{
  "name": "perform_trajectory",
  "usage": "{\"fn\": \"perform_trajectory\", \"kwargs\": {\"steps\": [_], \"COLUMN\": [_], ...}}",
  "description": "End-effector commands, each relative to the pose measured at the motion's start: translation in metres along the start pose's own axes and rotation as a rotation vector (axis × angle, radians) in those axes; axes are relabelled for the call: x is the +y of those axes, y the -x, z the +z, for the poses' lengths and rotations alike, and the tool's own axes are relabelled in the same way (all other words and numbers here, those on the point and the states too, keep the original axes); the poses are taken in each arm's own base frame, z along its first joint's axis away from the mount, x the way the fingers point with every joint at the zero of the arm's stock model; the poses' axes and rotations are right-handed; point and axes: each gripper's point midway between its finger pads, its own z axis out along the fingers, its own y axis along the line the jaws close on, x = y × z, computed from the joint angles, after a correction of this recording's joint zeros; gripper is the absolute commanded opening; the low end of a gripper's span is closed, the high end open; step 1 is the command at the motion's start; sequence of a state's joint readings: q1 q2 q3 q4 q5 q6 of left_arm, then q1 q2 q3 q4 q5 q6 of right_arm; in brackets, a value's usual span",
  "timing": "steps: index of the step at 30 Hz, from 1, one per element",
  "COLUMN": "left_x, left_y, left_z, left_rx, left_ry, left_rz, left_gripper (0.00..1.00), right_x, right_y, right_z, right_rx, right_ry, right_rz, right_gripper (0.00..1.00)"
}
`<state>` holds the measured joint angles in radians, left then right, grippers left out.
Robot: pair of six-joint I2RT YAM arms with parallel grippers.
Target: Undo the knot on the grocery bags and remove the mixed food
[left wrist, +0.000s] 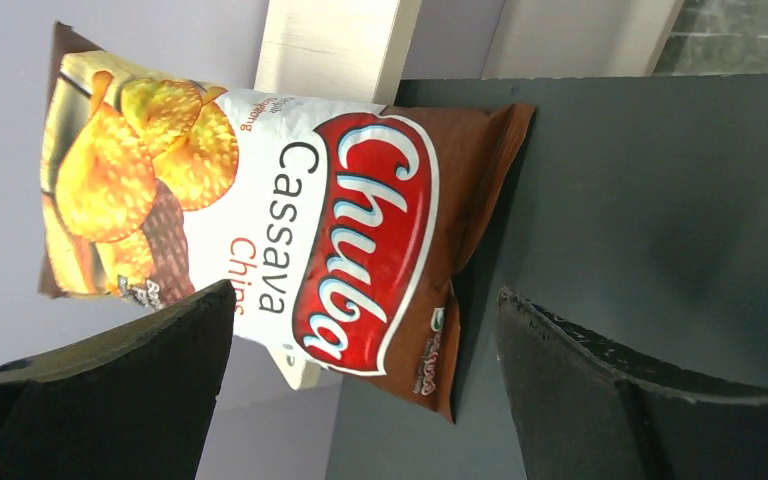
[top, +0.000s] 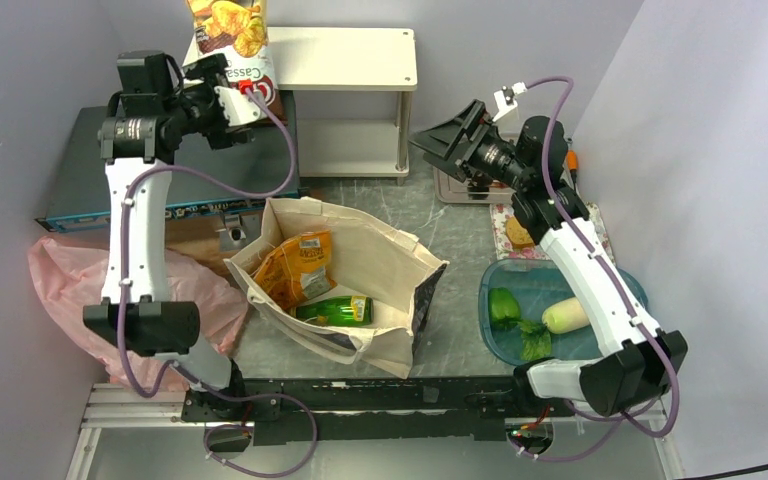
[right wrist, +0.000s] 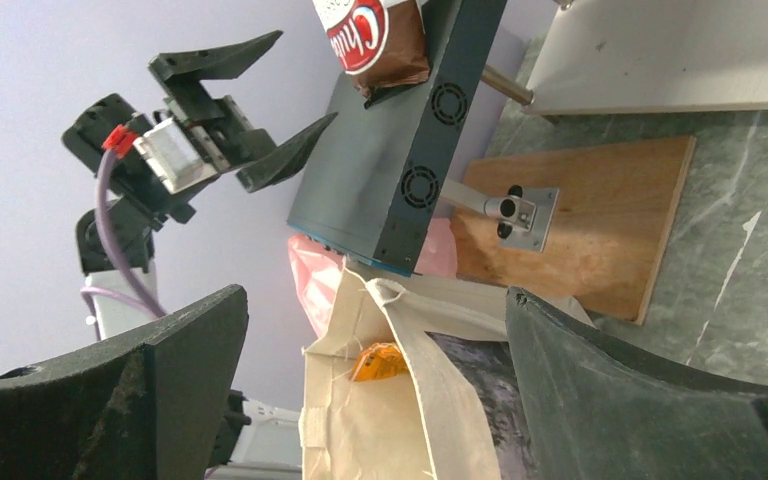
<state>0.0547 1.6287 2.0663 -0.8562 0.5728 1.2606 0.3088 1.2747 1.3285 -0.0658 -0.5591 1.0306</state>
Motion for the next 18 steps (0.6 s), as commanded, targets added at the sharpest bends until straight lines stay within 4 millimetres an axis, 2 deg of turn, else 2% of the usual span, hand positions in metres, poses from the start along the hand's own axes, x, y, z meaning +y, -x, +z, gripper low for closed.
{"fn": "perform_trajectory", "kwargs": {"steps": [1,6,10,13,18], "left_x": [-0.011,-0.001,-0.007,-0.006,0.018], "left_y": [0.023,0.006,-0.001,-0.018,-0.044], "left_z": [-0.027,-0.027,-0.023,-0.014,-0.003], "left_rx": [-0.041,0.018,0.036,0.103,0.182], "left_ry": [0.010,0.143,0.160,0.188,0.303], "left_rz": [-0.030,-0.011,0.003,0.010,0.010], "left_gripper": [0.99,0.99,0.99,0.99,0.99], "right_x": [0.019,0.020,0.021,0.022,0.018], "right_y": [0.002,0.001,0.002,-0.001,-0.003], "right_z": [0.003,0.005,0.004,0.003,0.002], "right_rx": [0.043,0.050,0.048,0.053,0.060], "right_ry": [0.080,0.104,0.106,0.108,0.088], "right_rz": [-0.077,-0.073,-0.082,-0.079,-0.070], "right_gripper": [1.00,1.00,1.00,1.00,1.00]}}
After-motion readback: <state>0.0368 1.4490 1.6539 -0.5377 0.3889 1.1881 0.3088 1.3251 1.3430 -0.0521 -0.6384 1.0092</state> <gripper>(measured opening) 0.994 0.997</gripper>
